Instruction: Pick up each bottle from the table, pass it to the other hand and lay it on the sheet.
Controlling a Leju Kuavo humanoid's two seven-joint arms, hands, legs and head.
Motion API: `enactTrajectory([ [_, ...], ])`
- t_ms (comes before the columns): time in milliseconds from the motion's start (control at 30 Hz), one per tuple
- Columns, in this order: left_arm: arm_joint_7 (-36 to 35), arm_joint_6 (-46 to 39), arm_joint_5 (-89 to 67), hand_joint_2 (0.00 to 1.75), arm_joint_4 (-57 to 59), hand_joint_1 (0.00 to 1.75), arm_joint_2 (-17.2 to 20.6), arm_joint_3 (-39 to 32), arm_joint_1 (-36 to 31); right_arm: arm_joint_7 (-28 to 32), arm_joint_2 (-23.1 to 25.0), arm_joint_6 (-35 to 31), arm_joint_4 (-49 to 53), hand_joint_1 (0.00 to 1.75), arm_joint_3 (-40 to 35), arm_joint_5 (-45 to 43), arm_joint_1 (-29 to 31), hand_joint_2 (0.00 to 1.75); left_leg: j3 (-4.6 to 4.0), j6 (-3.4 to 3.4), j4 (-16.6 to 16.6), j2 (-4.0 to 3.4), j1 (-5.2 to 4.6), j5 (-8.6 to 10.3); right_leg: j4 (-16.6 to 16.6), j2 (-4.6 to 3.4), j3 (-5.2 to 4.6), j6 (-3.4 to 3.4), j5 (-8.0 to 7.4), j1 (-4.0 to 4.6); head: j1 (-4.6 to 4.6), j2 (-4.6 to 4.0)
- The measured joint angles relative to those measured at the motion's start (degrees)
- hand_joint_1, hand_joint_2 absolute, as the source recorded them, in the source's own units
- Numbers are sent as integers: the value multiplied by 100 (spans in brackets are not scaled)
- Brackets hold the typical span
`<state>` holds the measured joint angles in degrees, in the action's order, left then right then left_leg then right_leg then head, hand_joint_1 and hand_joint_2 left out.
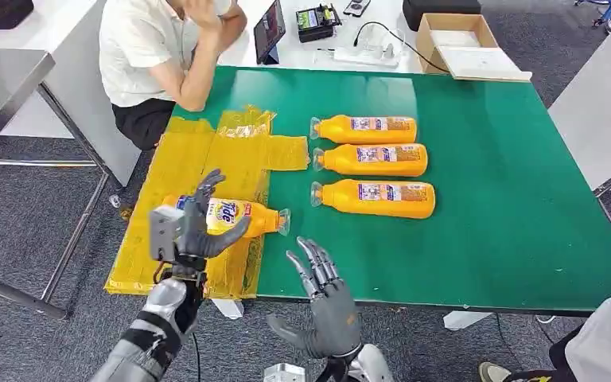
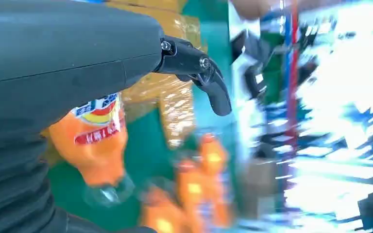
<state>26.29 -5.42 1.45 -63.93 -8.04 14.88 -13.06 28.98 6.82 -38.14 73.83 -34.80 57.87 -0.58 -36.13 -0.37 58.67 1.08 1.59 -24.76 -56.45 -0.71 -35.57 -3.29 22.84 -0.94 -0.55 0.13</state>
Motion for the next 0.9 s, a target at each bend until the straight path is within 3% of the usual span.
enactTrajectory([
  [233, 140, 59, 793, 175, -2174, 0, 4, -297, 1229, -247, -79, -2, 52, 0, 1833, 311, -12, 175, -1, 5, 0, 9, -3, 1, 2, 1, 6, -12, 4, -4, 0, 0],
  [433, 144, 51, 790, 175, -2750, 0, 4, -323, 1497, -261, -133, -2, -2, 0, 2381, 382, 41, 175, 1, 5, 0, 8, 0, 3, 0, 1, 6, -12, 2, 0, -2, 0],
  [500, 173, -49, 662, 175, -2839, 0, 2, -319, 1545, -683, -177, -2, -104, 0, 2573, 743, 122, 175, 3, 4, 0, 8, 1, 3, 0, 1, 6, -12, 2, 1, -4, 0],
  [667, 507, -735, -240, 175, -2929, 0, 4, -113, 1694, -990, -621, 7, -1026, 0, 3048, 790, 799, 175, 2, 8, 1, 10, -4, 5, 1, 3, 14, -15, 1, -10, -2, 0],
  [900, 785, -1342, -821, 175, -2778, 0, 26, 475, 1666, -1504, -1038, 320, -3020, 0, 2833, 1015, 2308, 175, 11, 21, 2, 7, -24, 14, 1, 2, 13, -26, -10, -23, -2, 0],
])
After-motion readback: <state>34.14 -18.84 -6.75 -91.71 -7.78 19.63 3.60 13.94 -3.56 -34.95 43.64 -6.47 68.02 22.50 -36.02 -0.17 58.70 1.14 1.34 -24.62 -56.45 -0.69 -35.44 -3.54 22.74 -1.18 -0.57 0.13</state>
